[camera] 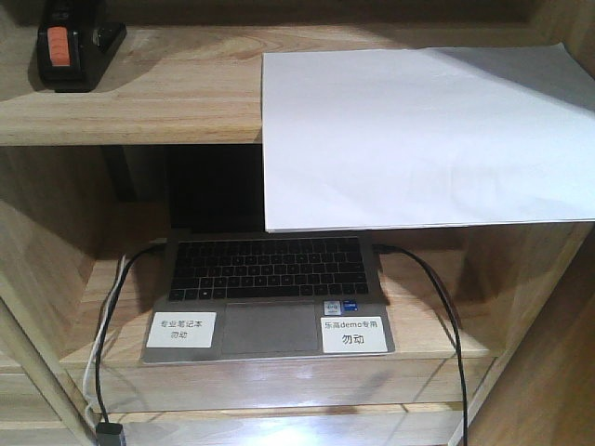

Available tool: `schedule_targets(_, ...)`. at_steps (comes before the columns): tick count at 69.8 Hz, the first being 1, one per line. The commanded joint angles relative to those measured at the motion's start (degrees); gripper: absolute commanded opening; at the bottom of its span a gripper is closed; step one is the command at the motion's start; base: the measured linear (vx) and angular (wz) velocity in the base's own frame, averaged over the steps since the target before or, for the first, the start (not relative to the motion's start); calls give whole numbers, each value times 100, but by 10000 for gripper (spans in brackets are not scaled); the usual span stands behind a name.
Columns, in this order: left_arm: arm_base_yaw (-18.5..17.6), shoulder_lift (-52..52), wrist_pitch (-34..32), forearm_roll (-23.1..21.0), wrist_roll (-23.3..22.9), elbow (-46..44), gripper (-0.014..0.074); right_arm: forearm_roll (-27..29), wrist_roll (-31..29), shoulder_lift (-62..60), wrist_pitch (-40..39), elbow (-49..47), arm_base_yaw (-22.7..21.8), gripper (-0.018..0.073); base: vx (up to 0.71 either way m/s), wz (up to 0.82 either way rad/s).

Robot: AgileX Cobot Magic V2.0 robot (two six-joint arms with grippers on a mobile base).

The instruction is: Grab stapler and paper to desk for stapling

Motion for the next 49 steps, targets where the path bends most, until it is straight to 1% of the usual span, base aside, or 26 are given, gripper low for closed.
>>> schedule_targets(1,-2,-79,-451,-4,-36,-706,-6,16,-8,-50,-502,-593,-11,-8,0,0)
schedule_targets(5,-2,-79,-324,-4,-36,-1101,-6,16,-10,-50,-363,-968,-11,-8,0,0)
schedule_targets(14,-2,-14,188,-4,-36,-2195,-6,-15,-21,121,37,-1983,-11,-8,0,0)
schedule_targets(19,-2,152,418,-4,-24,-2866,-6,-83,-21,417,143,-2543,-11,-8,0,0)
schedule_targets(25,-2,446,600,-4,102,-3580,-6,-88,-21,895,272,-3263,-11,-8,0,0)
schedule_targets(31,-2,820,968,-4,228,-4317,-6,-88,-21,1440,572,-3937,-11,-8,0,0)
schedule_targets(36,-2,1188,1433,-4,265,-4879,-6,-74,-16,1854,915,-4531,-11,-8,0,0)
schedule_targets(40,-2,1469,1947,-4,265,-5337,-3,-74,-16,2174,1351,-4928,-8,-8,0,0)
schedule_targets(49,-2,2063,2908,-4,260,-5952,4,-74,-16,2824,2251,-5502,-8,-8,0,0)
